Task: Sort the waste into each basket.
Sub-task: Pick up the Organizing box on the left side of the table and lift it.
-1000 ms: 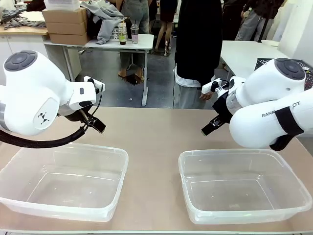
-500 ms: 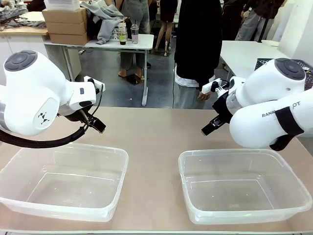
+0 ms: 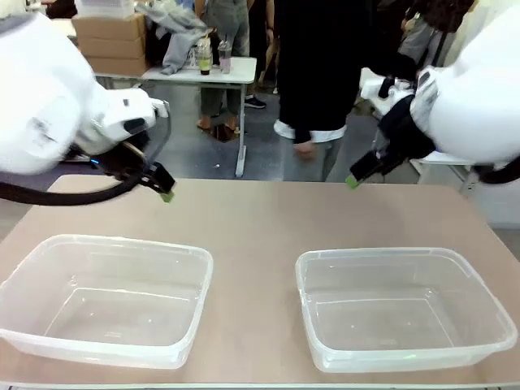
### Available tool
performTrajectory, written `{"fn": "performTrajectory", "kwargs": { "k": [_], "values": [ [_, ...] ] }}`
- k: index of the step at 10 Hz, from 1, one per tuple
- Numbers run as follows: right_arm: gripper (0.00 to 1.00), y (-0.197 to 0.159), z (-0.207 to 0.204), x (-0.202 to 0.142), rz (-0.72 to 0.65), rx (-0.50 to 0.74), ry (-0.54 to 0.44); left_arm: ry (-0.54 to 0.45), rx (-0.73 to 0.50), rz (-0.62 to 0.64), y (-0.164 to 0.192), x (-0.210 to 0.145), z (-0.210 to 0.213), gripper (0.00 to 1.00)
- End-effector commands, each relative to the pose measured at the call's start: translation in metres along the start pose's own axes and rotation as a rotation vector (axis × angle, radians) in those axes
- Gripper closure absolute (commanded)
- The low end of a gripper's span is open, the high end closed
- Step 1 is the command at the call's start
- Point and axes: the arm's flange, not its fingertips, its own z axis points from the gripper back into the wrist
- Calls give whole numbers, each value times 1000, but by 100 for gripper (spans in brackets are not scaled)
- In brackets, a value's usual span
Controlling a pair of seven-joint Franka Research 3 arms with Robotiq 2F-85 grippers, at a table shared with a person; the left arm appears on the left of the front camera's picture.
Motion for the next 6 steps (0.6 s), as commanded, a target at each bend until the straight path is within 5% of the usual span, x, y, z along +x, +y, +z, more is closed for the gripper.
{"fn": "performTrajectory", "kwargs": {
  "k": [1, 2, 3, 4, 5, 6],
  "values": [
    [0, 21, 47, -33, 48, -74, -26, -3, -3, -57, -11, -27, 63, 0],
    [0, 22, 39, -52, 128, -160, -43, -49, 45, -91, -9, -38, 59, 0],
    [0, 11, 39, -10, 21, -25, -16, 6, -15, -21, -12, -12, 45, 0],
    [0, 21, 59, -24, 69, -75, -30, 6, -15, -21, -12, -12, 45, 0],
    [0, 15, 37, -34, -74, 143, -7, -16, 4, -45, -19, -23, 80, 0],
    [0, 12, 41, -44, -200, 536, -178, -78, -411, -30, -6, -26, 84, 0]
  ]
}}
